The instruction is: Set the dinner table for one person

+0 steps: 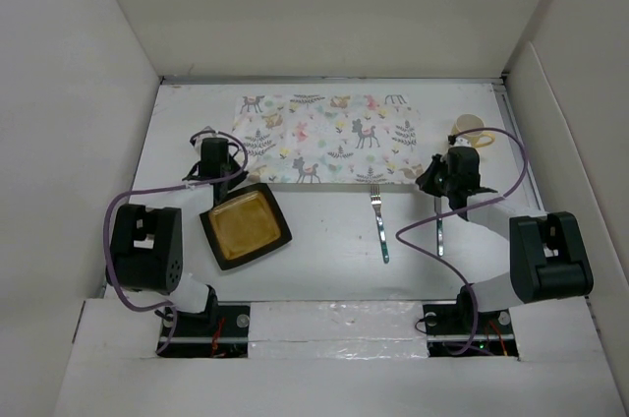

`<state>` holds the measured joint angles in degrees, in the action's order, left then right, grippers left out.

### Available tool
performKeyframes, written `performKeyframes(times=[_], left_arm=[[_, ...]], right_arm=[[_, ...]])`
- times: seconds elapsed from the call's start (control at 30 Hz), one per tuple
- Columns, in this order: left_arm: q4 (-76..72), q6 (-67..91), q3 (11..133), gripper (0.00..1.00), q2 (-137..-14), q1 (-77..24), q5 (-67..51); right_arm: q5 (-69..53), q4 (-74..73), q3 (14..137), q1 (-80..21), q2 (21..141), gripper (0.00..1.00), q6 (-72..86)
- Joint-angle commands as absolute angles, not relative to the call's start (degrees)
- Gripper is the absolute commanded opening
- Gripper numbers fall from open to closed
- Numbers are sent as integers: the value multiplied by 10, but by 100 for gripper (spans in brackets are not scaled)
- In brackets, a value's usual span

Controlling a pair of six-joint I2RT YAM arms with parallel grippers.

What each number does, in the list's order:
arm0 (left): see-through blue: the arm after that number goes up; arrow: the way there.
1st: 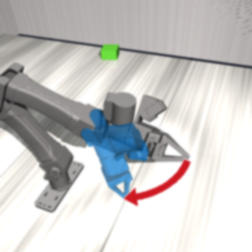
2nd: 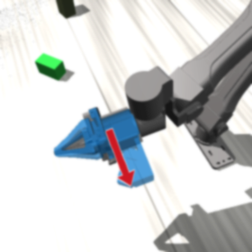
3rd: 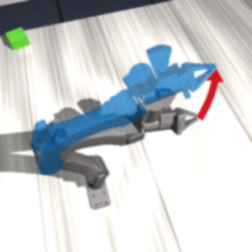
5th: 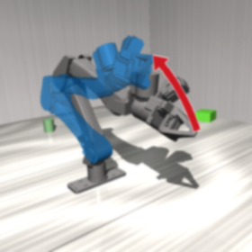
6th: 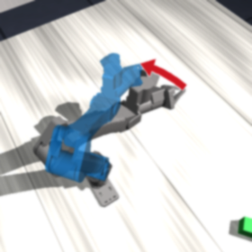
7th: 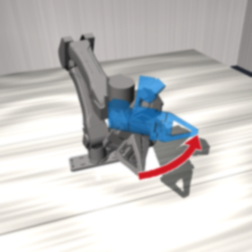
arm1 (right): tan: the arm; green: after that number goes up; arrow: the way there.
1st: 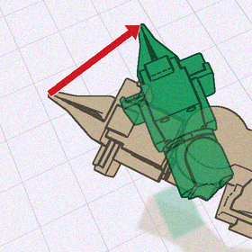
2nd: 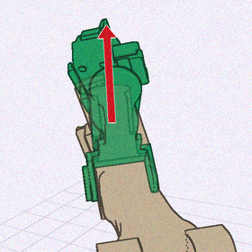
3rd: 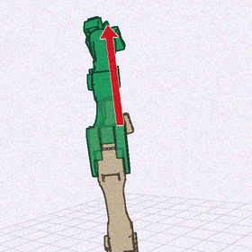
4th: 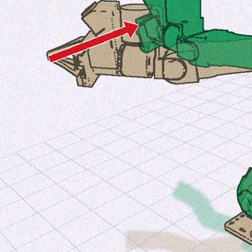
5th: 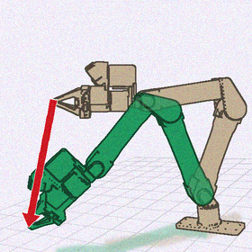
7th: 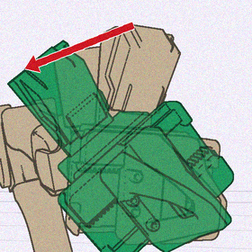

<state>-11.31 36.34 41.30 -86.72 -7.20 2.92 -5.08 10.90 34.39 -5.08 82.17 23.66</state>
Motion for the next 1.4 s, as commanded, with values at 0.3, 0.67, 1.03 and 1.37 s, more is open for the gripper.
performKeyframes(times=[0.3,0.67,1.03,1.37], left_arm=[[-94,363,452,59,-798,-69,61],[-83,366,389,56,-804,-74,123],[-60,361,382,53,-614,-147,136],[25,319,460,52,-507,-220,84]], right_arm=[[-26,145,381,-52,847,8,245],[49,110,388,-88,781,66,239],[28,117,352,-192,678,14,224],[-25,116,386,-390,738,15,175]])
